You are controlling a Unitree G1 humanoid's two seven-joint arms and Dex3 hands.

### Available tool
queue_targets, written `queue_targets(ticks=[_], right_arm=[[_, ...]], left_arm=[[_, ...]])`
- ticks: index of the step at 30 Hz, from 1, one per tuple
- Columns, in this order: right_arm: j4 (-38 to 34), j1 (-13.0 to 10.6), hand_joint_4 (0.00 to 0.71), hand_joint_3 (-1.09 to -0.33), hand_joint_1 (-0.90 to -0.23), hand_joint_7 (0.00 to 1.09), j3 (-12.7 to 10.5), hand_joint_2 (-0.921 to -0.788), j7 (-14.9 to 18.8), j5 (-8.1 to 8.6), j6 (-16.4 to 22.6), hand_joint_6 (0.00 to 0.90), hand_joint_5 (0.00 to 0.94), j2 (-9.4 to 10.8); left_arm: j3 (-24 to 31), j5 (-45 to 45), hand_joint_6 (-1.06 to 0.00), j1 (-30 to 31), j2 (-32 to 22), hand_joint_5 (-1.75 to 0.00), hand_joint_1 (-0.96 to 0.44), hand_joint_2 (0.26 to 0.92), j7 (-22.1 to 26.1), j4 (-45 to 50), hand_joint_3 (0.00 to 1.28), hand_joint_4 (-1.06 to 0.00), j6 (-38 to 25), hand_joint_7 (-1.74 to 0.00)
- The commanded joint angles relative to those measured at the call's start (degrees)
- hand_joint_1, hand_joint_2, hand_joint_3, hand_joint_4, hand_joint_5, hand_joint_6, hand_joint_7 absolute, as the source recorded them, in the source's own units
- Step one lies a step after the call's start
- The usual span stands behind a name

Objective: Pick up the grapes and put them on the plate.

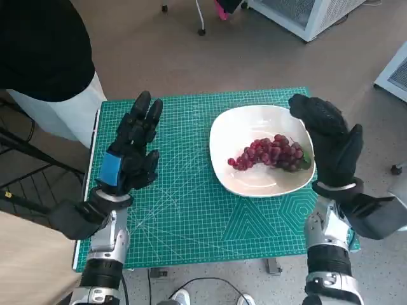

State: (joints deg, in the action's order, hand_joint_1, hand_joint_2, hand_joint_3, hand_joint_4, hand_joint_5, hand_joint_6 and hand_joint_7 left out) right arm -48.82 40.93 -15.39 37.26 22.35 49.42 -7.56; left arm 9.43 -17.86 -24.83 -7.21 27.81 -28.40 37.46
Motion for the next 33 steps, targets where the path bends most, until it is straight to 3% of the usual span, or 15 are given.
queue_targets(ticks=[1, 33], right_arm=[[-1.1, 0.0, 0.317, -0.585, -0.586, 0.01, -0.1, -0.921, 0.8, 0.2, -0.1, 0.365, 0.002, -0.1], [-3.5, 0.6, 0.314, -0.587, -0.588, 0.01, -1.3, -0.921, 3.3, 0.94, 0.2, 0.37, 0.0, -0.2]], left_arm=[[-0.1, -0.1, -0.15, 1.0, 0.2, 0.0, -0.67, 0.921, 0.3, 1.0, 0.62, -0.12, 0.6, 0.0], [-0.7, 0.5, -0.18, 3.2, 0.9, -0.01, -0.66, 0.921, 0.5, 2.3, 0.6, -0.13, 0.6, -0.01]])
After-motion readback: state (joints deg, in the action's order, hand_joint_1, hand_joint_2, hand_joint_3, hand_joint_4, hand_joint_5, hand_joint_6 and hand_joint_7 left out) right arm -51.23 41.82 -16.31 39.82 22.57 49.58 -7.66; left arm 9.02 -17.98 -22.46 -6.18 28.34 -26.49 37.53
